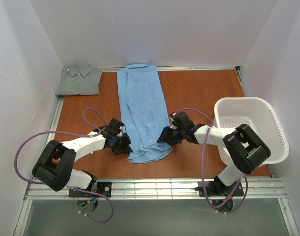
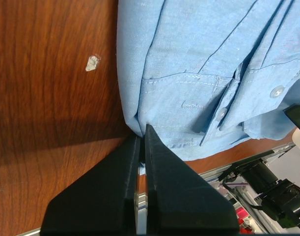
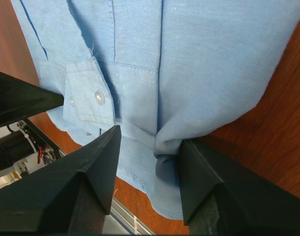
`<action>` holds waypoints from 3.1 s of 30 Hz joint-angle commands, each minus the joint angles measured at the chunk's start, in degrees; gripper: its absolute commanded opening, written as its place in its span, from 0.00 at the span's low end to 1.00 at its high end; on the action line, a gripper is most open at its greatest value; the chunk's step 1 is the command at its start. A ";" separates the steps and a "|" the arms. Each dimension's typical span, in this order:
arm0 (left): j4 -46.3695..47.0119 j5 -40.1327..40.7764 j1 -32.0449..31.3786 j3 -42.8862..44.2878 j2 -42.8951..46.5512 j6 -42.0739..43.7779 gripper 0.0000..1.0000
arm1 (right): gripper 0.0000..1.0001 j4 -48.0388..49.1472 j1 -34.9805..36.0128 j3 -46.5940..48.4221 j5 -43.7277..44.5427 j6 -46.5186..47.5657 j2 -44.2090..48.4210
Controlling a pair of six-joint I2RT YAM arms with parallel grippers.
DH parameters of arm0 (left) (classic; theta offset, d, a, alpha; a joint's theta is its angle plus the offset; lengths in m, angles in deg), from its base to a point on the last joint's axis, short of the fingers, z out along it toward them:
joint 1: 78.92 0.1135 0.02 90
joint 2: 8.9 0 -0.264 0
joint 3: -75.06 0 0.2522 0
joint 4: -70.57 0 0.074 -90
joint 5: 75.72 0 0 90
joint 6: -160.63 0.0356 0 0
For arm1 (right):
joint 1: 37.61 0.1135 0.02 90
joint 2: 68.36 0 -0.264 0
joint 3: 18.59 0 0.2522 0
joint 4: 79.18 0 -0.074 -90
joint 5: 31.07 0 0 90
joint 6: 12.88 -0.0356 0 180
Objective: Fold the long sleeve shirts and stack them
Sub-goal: Fold the shirt
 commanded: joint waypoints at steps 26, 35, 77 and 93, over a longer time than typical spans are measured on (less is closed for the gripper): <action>-16.59 -3.32 -0.57 4.61 12.75 4.11 0.00 | 0.01 -17.60 3.02 0.35 -6.68 9.09 5.04; -20.46 -8.33 -0.57 5.46 20.52 2.70 0.00 | 0.01 -19.96 4.61 0.43 -5.98 7.07 13.75; 4.22 -0.07 18.15 47.93 -28.26 16.06 0.00 | 0.02 -29.64 -17.71 53.34 -12.49 19.20 -27.38; 11.88 2.39 18.59 49.34 -34.68 16.50 0.11 | 0.48 -26.31 -19.21 57.65 -6.25 20.52 -29.32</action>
